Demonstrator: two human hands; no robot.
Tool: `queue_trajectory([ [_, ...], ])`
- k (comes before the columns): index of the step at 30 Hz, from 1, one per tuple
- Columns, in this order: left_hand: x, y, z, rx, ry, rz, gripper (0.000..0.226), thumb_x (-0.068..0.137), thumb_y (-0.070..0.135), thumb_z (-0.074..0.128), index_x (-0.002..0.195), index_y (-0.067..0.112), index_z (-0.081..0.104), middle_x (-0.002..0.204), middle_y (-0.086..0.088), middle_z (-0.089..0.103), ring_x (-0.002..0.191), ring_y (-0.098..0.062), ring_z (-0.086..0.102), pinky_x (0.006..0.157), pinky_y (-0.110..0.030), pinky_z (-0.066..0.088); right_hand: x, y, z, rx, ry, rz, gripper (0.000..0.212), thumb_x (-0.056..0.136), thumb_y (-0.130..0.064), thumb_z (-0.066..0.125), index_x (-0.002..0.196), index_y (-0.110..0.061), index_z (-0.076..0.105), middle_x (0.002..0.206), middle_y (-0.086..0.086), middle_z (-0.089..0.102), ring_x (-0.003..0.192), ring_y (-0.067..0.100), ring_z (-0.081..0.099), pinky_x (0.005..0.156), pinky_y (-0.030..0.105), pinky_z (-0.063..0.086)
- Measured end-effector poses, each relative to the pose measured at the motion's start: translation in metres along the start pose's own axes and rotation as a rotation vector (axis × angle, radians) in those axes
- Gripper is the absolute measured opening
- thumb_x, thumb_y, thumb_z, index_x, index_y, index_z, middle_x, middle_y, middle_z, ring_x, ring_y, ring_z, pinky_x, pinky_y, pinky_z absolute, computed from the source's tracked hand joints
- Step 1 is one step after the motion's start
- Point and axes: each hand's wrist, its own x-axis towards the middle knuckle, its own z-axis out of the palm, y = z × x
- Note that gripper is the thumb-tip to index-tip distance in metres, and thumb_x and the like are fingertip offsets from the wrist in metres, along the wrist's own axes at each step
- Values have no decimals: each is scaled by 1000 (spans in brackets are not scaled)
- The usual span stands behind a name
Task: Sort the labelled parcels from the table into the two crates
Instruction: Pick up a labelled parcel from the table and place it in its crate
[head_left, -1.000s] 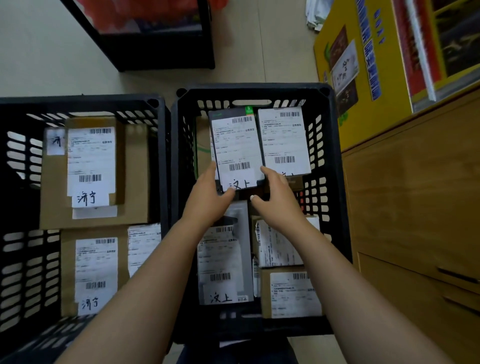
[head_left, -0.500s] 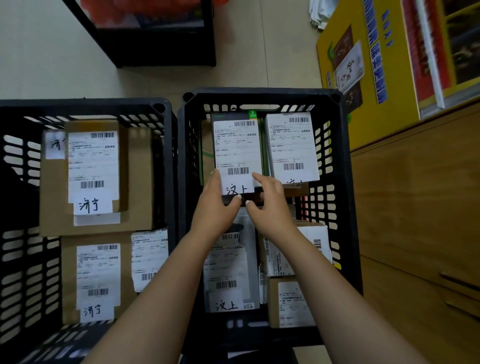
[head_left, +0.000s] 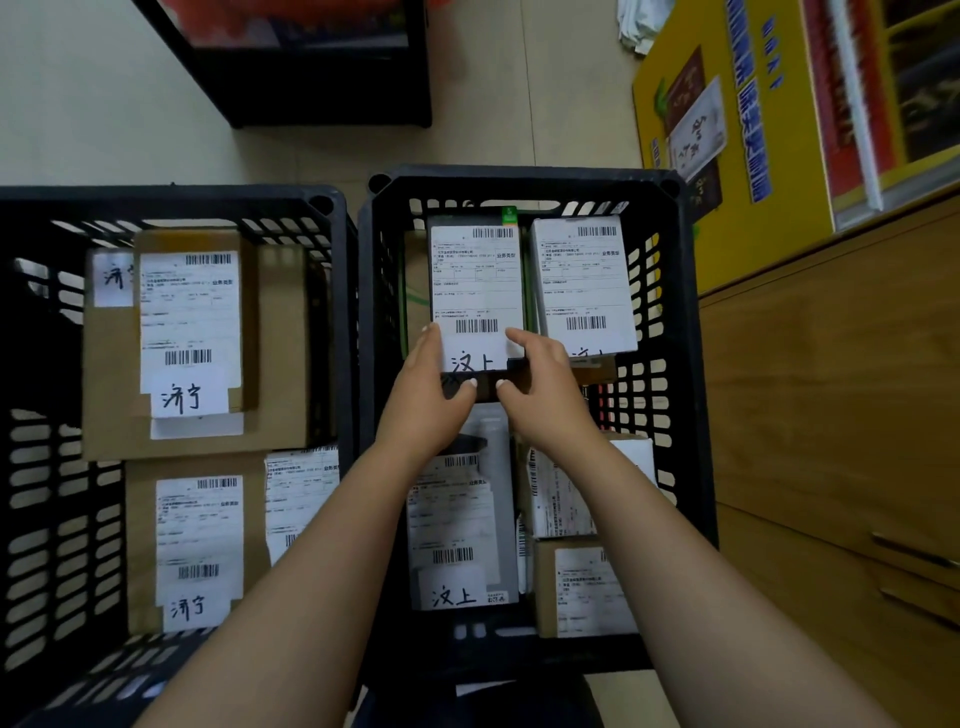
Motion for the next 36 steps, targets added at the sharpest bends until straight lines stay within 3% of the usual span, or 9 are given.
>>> queue_trajectory([
  [2,-8,5,-6,54,8,-31,71,91,21,61,152,23,24,154,1,31,138,-14,34,105,-25,32,-6,-3,-5,-36,-15,10,58,97,-13,54,149,-23,31,151,1,26,138,18,32,103,23,27],
  [4,-21,11,-13,97,36,-42,69,93,21,59,152,20,24,152,1,33,136,-14,34,97,-20,29,-16,-7,-13,-55,-25,9,58,97,-14,54,149,-23,31,152,1,26,140,18,30,104,24,27],
  [13,-112,73,-36,209,191,64,59,92,22,60,146,19,36,143,1,42,132,-14,37,97,-20,28,-84,-44,-69,-192,-95,-203,61,95,-15,56,150,-24,30,151,-1,30,141,16,28,105,24,24],
  [18,-187,119,-33,204,373,61,55,92,22,60,143,18,40,140,2,45,130,-14,37,102,-22,28,-141,-67,-102,-380,-175,-415,63,93,-14,58,149,-24,32,149,-1,32,140,19,28,112,33,32],
  [22,-257,143,-28,211,540,19,50,90,28,62,137,17,47,132,2,50,123,-15,45,102,-35,42,-192,-81,-119,-546,-195,-624,59,92,-19,59,146,-26,37,143,-2,38,134,18,30,111,34,34],
  [31,-402,141,-52,226,870,-173,44,86,26,65,129,20,55,125,6,53,118,-16,48,98,-35,42,-294,-127,-86,-790,-259,-1085,53,92,-25,60,142,-23,44,140,0,42,133,22,29,115,33,16],
  [36,-495,120,-61,273,1010,-294,43,84,24,69,125,17,58,122,0,55,114,-22,51,97,-45,44,-366,-156,-37,-861,-372,-1304,49,91,-24,59,138,-23,46,135,-1,46,131,22,30,113,31,10],
])
